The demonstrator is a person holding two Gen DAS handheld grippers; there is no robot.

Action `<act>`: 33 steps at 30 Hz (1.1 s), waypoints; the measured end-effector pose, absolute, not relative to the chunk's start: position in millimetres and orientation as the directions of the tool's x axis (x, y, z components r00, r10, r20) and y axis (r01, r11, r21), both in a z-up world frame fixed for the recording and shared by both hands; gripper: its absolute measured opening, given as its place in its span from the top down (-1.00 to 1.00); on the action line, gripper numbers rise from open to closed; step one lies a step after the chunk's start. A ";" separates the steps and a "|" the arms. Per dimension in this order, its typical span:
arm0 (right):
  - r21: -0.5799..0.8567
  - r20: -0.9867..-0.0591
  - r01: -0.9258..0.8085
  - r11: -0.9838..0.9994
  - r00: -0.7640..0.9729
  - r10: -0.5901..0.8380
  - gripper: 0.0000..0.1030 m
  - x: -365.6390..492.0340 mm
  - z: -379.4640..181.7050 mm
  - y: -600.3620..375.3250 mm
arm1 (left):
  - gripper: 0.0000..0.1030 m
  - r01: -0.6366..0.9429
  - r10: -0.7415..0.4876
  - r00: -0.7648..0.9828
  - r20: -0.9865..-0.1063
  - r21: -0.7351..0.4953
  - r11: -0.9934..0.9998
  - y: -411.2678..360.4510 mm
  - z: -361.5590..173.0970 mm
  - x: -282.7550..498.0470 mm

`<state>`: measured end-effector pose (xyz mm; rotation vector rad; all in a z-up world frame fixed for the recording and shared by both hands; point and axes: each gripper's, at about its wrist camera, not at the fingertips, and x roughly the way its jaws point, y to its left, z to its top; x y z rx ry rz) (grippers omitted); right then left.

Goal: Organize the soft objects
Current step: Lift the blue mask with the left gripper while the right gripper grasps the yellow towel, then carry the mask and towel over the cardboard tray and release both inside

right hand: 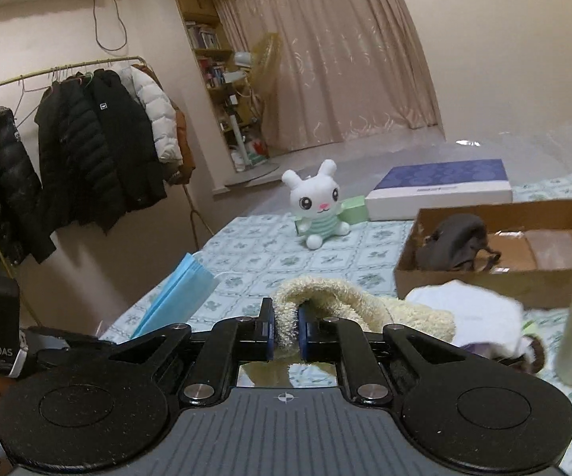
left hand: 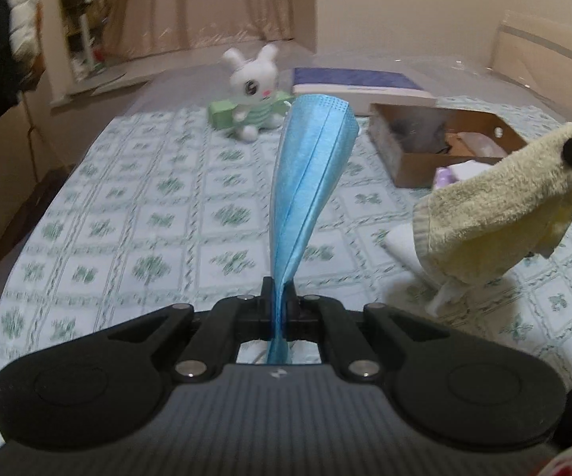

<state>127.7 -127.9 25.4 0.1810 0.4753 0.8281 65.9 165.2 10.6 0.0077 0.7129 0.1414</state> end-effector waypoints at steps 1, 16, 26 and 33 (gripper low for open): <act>0.328 -0.336 -0.670 0.666 0.577 0.745 0.78 128.2 30.5 -132.4 | 0.93 -0.109 0.123 0.752 -0.648 0.062 0.992 161.8 14.9 70.1; 0.148 -0.324 -0.694 0.705 0.640 0.697 0.78 200.4 99.6 -157.9 | 0.93 0.203 -0.042 0.820 -0.571 0.221 0.954 75.5 82.7 213.2; 0.057 -0.367 -0.607 0.793 0.726 0.582 0.78 302.1 113.2 -201.4 | 0.93 0.353 -0.105 0.811 -0.575 0.339 0.872 12.2 75.5 336.2; 0.029 -0.416 -0.526 0.850 0.767 0.488 0.78 363.2 90.0 -242.4 | 0.92 0.434 -0.108 0.794 -0.598 0.434 0.790 -25.2 30.3 403.8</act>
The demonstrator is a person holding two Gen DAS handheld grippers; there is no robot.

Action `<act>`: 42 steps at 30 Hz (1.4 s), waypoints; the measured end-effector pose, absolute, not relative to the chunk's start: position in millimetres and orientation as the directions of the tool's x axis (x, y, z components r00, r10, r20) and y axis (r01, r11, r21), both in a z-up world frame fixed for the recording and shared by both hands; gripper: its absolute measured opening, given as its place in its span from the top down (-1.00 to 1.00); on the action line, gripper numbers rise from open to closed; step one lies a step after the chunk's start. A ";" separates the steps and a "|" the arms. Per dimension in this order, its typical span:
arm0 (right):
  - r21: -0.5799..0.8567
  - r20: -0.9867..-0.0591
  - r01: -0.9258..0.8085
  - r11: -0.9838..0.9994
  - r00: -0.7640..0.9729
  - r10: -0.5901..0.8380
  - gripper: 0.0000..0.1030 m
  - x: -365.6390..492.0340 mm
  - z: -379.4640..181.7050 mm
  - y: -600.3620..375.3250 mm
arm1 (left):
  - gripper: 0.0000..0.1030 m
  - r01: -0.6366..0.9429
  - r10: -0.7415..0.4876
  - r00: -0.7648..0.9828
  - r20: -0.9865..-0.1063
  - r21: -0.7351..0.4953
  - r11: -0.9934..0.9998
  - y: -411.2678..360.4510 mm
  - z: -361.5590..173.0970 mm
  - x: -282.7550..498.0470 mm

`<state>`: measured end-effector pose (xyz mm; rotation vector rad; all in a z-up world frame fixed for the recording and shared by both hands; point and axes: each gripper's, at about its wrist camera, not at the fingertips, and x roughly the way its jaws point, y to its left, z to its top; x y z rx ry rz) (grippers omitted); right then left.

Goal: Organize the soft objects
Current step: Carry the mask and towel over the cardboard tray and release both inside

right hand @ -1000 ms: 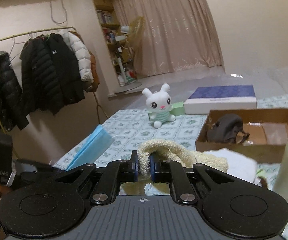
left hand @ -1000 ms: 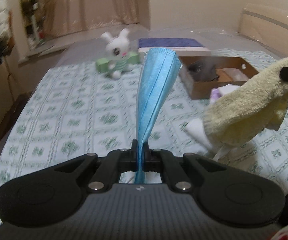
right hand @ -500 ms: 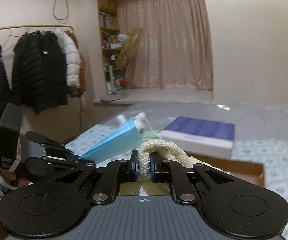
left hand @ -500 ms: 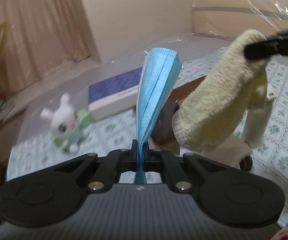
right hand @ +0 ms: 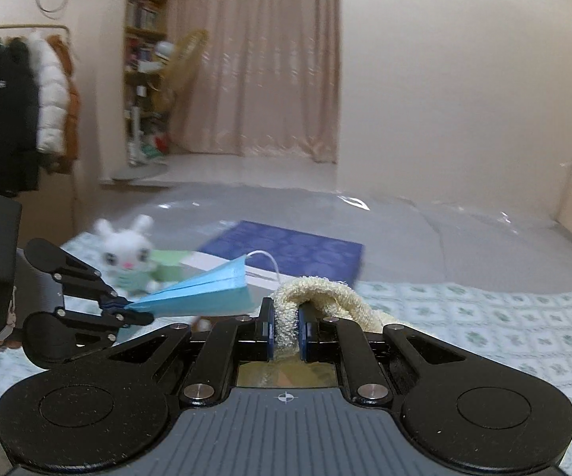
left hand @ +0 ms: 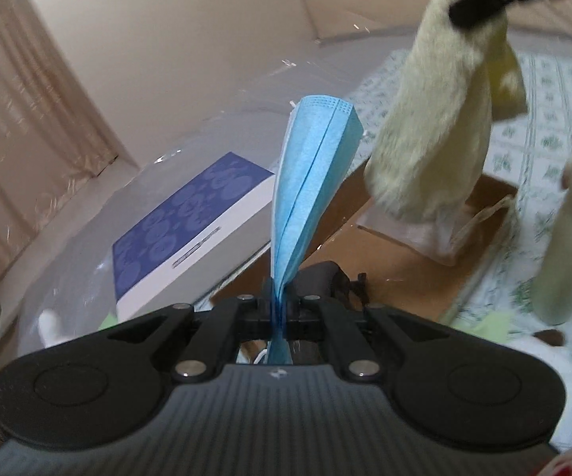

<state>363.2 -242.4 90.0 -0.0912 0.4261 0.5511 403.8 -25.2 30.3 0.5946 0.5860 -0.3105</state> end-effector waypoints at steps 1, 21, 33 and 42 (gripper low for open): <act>0.027 -0.421 -0.515 0.857 0.772 0.477 0.78 370.8 87.3 -248.5 | 0.92 0.446 -0.107 0.791 -0.603 0.447 0.776 -30.0 22.5 413.5; 0.154 -0.276 -0.538 0.829 0.782 0.559 0.78 431.3 78.7 -291.2 | 0.17 0.597 -0.288 0.759 -0.584 0.448 0.665 -43.5 -47.1 456.2; 0.142 -0.550 -0.670 0.729 0.558 0.621 0.03 485.1 31.9 -248.0 | 0.13 0.535 -0.302 0.755 -0.582 0.280 0.797 4.7 -17.9 441.1; 0.125 -0.627 -0.632 0.765 0.547 0.554 0.03 475.7 21.8 -266.9 | 0.13 0.475 -0.246 0.730 -0.637 0.215 0.853 21.7 -10.9 433.3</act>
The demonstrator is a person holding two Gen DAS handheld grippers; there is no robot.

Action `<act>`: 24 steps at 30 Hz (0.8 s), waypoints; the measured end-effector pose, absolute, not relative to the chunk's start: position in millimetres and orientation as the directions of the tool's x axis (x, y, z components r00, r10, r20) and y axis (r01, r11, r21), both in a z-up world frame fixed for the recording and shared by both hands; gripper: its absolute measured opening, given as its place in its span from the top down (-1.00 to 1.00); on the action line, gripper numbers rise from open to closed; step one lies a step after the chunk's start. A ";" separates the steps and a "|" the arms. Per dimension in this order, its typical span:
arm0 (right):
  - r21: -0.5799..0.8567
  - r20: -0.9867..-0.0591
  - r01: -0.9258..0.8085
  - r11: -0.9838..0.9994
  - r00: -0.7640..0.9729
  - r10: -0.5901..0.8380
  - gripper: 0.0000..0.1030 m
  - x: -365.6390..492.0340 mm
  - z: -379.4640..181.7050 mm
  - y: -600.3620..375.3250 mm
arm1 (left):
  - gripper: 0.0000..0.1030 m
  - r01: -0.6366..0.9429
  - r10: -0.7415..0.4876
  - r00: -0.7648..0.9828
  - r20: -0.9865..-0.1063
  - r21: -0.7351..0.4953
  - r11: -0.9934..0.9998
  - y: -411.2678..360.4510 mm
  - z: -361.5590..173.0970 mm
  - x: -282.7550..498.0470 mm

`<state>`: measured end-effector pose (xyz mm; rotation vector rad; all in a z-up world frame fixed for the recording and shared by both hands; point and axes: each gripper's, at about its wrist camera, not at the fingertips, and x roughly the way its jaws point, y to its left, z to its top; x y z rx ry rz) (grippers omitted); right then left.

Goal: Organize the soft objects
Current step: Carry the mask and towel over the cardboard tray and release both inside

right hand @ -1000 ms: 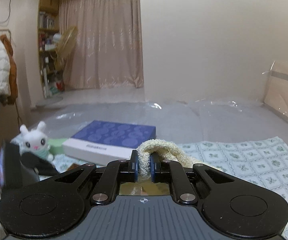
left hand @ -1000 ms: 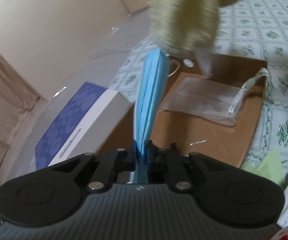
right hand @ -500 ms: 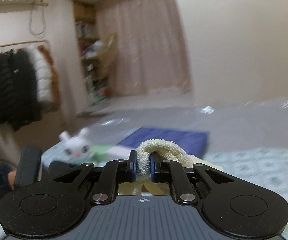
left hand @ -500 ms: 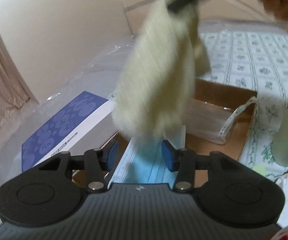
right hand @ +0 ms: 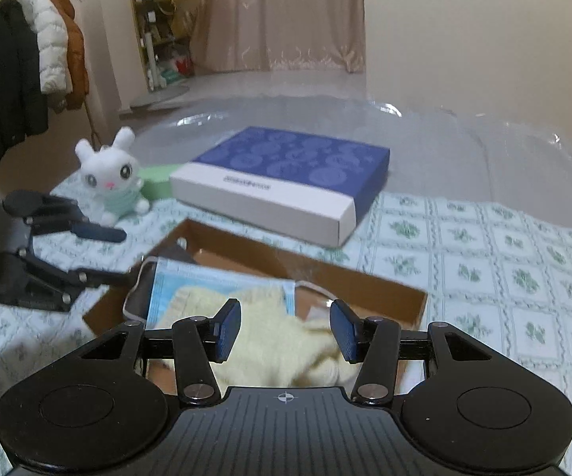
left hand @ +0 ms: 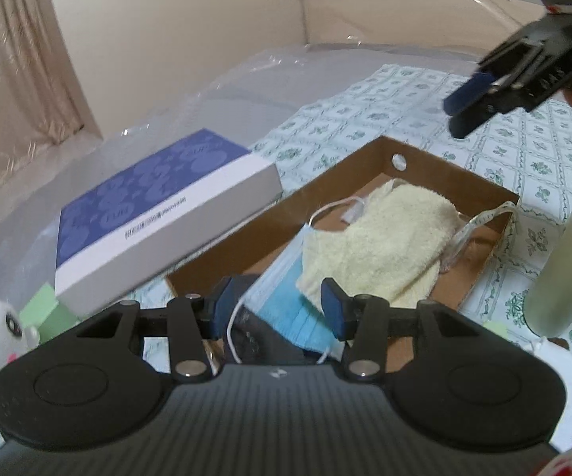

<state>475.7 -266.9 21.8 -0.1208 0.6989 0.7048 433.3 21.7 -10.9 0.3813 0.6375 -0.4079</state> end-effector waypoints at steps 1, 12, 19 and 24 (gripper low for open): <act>0.125 -0.632 -0.631 0.765 0.544 0.552 0.03 474.0 19.7 -265.1 | 0.13 0.469 -0.239 0.726 -0.645 0.211 0.858 23.3 -10.8 429.6; 0.162 -0.575 -0.582 0.797 0.600 0.556 0.03 424.1 47.5 -284.6 | 0.13 0.382 -0.201 0.720 -0.664 0.136 0.914 44.5 26.5 369.2; 0.192 -0.518 -0.555 0.810 0.643 0.564 0.02 374.4 72.3 -300.9 | 0.13 0.263 -0.165 0.706 -0.689 0.038 0.964 66.3 59.1 325.3; 0.206 -0.489 -0.558 0.804 0.653 0.579 0.01 329.8 79.6 -300.9 | 0.13 0.219 -0.149 0.733 -0.663 0.023 0.975 76.9 80.5 283.2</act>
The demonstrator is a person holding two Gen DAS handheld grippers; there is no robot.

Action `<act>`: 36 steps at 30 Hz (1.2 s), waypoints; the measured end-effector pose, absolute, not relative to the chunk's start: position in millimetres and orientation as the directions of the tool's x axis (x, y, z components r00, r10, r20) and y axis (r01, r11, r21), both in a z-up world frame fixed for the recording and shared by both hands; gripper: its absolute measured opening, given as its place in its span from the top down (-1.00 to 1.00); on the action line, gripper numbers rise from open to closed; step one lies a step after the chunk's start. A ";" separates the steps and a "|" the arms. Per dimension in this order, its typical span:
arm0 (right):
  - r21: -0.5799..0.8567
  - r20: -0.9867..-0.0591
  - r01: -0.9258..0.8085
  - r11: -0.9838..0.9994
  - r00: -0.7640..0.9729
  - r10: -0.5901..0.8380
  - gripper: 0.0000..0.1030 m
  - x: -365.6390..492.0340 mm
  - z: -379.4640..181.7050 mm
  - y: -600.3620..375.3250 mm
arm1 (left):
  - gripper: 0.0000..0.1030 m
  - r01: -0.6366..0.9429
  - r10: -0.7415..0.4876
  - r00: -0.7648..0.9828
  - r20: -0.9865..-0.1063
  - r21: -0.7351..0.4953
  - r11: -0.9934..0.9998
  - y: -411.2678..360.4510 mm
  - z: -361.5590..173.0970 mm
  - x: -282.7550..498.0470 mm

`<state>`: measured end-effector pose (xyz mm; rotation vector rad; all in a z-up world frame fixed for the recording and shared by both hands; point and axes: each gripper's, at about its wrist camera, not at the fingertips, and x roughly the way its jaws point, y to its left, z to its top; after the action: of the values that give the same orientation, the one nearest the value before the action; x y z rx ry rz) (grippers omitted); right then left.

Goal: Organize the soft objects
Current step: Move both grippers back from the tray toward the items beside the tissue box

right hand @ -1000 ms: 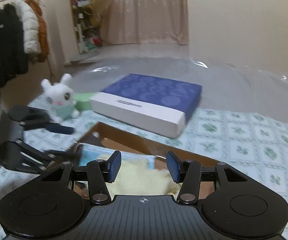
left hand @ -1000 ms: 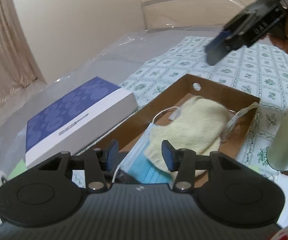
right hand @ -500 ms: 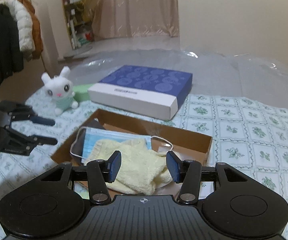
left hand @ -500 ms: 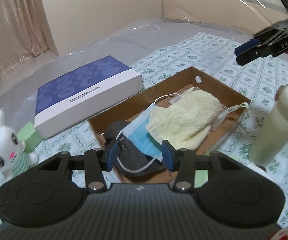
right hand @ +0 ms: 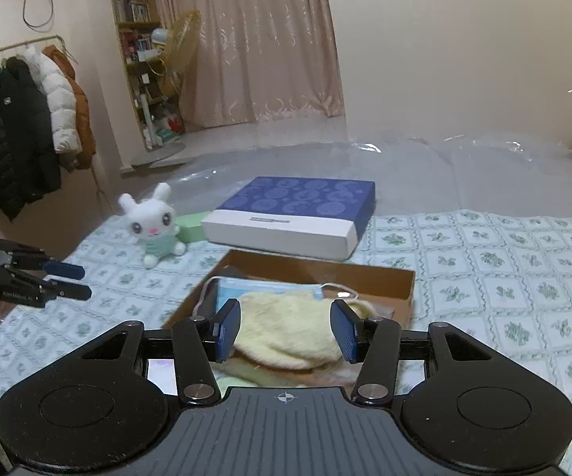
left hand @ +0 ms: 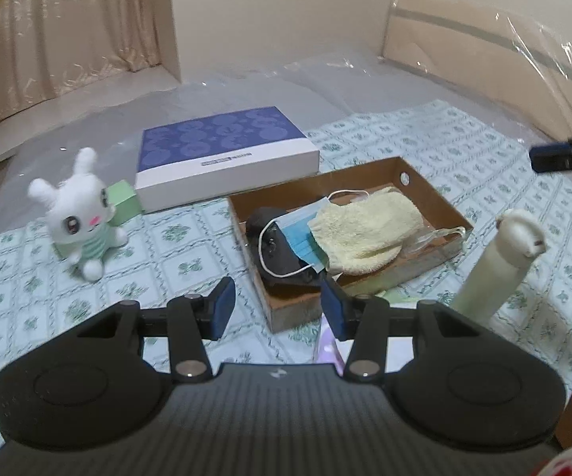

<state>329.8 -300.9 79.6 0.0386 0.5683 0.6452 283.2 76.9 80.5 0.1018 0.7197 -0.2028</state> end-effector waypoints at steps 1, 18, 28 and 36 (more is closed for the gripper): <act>0.210 -0.485 -0.556 0.804 0.655 0.579 0.00 322.5 80.1 -300.8 | 0.13 0.212 -0.148 0.740 -0.657 0.019 0.977 79.0 84.2 275.1; 0.250 -0.435 -0.492 0.834 0.712 0.551 -0.02 201.2 67.3 -275.7 | 0.12 0.073 -0.052 0.798 -0.601 0.010 0.997 106.4 105.2 139.7; 0.268 -0.439 -0.470 0.841 0.718 0.540 -0.02 165.7 49.8 -249.3 | 0.10 0.018 -0.040 0.785 -0.618 -0.041 0.999 107.9 91.8 103.1; 0.308 -0.466 -0.447 0.840 0.699 0.542 -0.02 150.7 21.4 -235.3 | 0.08 -0.036 -0.002 0.753 -0.658 -0.045 0.998 100.8 67.2 94.5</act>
<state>150.7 -235.3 21.4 0.1768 0.5735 0.5540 94.5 100.8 67.2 -0.0556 0.7178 0.0182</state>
